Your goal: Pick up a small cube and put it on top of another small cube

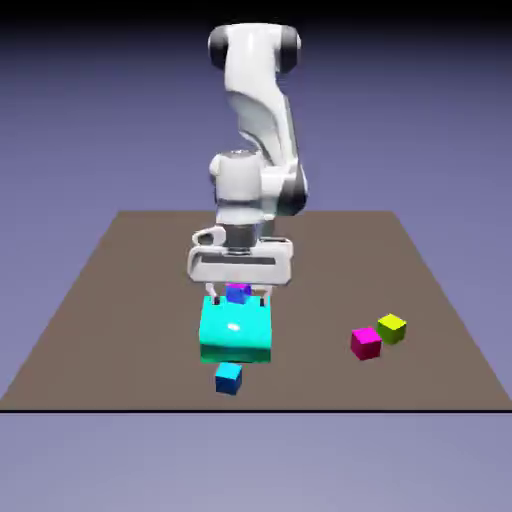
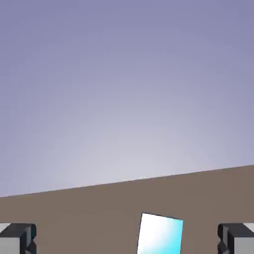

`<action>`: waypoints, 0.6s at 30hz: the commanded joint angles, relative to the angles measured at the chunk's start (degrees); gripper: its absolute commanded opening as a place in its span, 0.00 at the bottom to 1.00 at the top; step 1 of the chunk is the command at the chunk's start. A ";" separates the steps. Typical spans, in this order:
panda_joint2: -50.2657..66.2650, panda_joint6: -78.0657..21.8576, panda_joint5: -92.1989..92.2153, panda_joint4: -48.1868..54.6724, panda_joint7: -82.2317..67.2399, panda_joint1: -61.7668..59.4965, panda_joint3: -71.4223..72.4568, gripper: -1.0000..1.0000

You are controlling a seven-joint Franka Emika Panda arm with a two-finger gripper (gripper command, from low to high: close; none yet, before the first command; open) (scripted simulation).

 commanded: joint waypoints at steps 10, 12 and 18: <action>18.38 -11.92 1.35 10.49 2.98 -1.98 -0.86 0.50; 22.52 -7.80 1.81 10.52 2.63 -2.18 -0.47 0.50; 25.35 -4.99 2.13 10.54 2.40 -2.32 -0.20 0.00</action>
